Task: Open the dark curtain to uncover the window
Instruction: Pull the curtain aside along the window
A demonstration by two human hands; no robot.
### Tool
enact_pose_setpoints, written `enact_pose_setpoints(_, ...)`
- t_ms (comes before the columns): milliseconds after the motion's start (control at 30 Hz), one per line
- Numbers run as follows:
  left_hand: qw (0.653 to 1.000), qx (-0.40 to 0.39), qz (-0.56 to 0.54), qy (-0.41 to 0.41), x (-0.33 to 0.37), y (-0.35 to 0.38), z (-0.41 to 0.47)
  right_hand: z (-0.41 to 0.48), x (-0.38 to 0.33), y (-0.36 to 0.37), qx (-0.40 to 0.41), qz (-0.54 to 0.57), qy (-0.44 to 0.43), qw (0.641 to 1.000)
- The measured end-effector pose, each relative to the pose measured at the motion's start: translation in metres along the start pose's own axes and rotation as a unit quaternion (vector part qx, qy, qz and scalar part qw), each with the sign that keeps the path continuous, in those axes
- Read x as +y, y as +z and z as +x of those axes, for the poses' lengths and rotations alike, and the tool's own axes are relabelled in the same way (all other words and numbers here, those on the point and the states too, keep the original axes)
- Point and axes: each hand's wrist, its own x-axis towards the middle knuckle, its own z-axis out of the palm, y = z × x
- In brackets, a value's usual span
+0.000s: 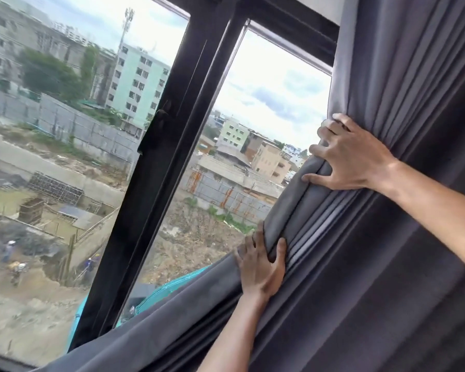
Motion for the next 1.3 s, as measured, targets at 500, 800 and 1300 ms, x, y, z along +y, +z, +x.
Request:
enact_pose_setpoints(500, 0.999, -0.02, -0.04, -0.025, 0.047, 0.047, -0.014, -0.03, 0.039, 0.036, 0.034, -0.012, 0.0, 0.999)
enact_pose_setpoints(800, 0.998, -0.035, -0.043, -0.019, 0.069, 0.091, -0.028, -0.067, 0.055, 0.077, 0.027, -0.002, 0.0, 1.0)
enact_pose_setpoints(1300, 0.998, -0.052, -0.042, 0.006, 0.099, 0.208, -0.064, -0.159, 0.087, 0.165, -0.012, 0.012, 0.021, 1.0)
